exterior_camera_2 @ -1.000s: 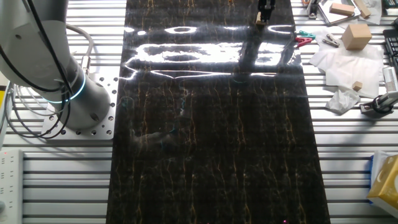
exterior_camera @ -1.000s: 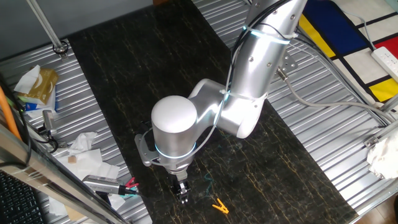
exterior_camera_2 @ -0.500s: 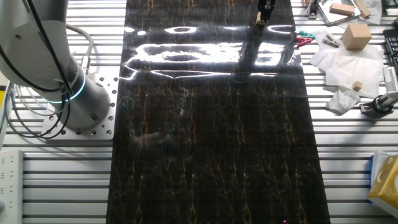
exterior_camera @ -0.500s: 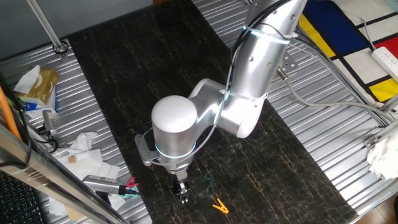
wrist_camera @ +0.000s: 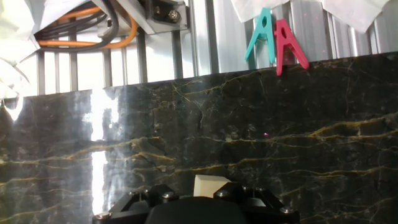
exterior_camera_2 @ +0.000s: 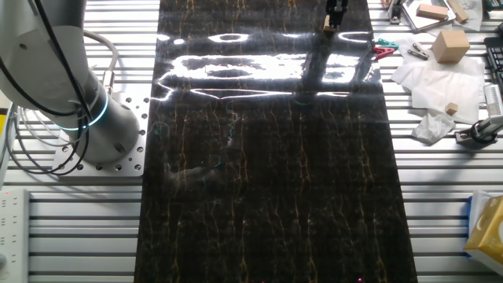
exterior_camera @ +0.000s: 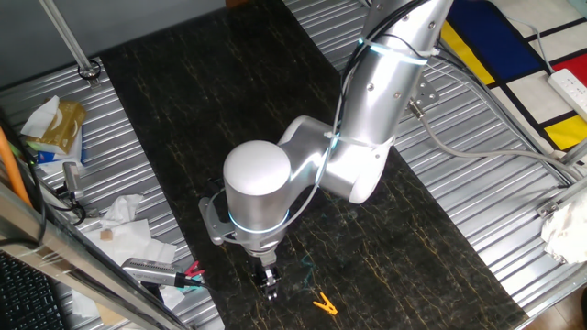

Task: Use the gripper to push the small block from left to right

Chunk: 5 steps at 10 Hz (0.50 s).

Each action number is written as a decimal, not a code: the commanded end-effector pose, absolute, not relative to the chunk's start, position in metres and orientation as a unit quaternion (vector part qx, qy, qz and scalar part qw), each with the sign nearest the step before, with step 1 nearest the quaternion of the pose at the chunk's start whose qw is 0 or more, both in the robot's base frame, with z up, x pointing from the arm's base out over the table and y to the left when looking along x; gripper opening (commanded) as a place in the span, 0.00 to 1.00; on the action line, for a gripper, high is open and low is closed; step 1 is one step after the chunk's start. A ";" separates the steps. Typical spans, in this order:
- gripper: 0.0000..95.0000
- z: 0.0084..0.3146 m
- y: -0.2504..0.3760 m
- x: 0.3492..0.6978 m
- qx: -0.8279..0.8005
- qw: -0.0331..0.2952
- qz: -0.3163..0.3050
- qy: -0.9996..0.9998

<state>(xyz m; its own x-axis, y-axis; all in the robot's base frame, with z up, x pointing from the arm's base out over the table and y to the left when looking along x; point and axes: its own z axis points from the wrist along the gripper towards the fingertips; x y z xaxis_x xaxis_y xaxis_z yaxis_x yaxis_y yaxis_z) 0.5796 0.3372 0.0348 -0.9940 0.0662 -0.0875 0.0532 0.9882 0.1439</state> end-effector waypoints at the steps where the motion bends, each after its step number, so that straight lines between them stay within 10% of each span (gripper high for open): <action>1: 1.00 0.065 0.331 0.570 0.000 0.027 0.049 0.998; 5: 1.00 0.065 0.331 0.570 -0.009 0.027 0.042 0.999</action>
<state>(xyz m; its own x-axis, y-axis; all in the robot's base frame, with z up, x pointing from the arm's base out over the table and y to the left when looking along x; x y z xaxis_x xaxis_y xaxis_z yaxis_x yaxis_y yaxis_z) 0.5723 0.3324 0.0619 -0.9985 -0.0154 -0.0524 -0.0197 0.9965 0.0819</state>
